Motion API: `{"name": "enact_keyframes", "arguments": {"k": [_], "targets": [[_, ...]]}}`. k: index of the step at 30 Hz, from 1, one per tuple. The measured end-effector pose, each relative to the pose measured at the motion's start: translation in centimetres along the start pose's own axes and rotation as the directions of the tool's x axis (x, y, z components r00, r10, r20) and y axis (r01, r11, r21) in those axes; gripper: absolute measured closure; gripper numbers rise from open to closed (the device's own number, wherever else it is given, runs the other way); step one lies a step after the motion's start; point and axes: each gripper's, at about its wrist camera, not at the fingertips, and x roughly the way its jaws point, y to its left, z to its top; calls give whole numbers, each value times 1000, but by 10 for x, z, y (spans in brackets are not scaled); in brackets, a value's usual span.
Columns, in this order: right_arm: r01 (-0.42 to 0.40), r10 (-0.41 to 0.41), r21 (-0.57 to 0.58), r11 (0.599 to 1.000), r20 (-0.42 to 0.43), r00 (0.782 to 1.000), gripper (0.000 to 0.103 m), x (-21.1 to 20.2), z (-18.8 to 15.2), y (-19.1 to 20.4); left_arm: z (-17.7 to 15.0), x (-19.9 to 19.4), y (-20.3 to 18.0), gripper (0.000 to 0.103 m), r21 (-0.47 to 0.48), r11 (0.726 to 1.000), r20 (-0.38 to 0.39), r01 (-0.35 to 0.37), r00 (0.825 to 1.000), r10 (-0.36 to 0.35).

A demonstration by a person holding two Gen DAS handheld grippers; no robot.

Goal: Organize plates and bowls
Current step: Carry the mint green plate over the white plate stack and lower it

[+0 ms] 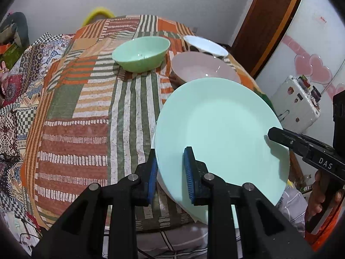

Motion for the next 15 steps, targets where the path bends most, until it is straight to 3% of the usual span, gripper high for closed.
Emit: {"name": "enact_keyframes", "arguments": {"k": [15], "targets": [[13,-8,57,998,-84,996,80,20,-17,-14,-10,39,5,80,-14,1000,-102,4,995,-6]]}}
